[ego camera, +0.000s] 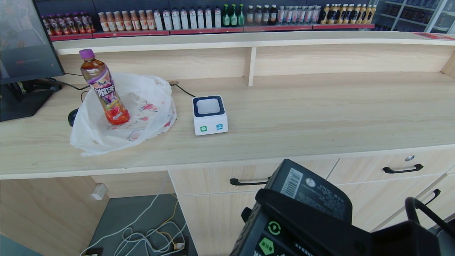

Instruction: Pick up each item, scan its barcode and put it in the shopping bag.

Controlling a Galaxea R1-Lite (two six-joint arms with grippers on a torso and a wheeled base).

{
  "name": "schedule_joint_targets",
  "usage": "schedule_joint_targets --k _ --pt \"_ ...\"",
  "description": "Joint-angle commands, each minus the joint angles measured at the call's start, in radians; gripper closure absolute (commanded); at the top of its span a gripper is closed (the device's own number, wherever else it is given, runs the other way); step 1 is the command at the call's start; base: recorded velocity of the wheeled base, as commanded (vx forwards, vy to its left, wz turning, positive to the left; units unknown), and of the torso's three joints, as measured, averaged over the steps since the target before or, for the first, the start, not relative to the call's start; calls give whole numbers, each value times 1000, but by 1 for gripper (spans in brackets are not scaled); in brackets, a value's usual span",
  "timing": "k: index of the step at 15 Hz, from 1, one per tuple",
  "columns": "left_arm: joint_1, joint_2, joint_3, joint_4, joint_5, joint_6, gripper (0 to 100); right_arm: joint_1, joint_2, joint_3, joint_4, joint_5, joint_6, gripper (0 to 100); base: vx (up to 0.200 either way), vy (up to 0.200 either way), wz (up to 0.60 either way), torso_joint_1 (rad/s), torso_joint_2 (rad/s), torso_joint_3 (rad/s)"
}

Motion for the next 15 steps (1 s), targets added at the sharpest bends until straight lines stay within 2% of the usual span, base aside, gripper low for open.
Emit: schedule_joint_targets --k 1,6,10,12,15 --pt "0 0 0 0 0 0 0 1 5 -2 -1 0 -3 100 0 0 0 0 0 0" --pt "0 0 0 0 0 0 0 1 12 -6 -1 0 26 100 0 0 0 0 0 0" --pt "0 0 0 0 0 0 0 1 40 -36 -1 0 219 100 0 0 0 0 0 0" --pt "0 0 0 0 0 0 0 1 43 -45 -1 0 440 100 0 0 0 0 0 0" --pt "0 0 0 0 0 0 0 7 32 -52 -1 -3 512 100 0 0 0 0 0 0"
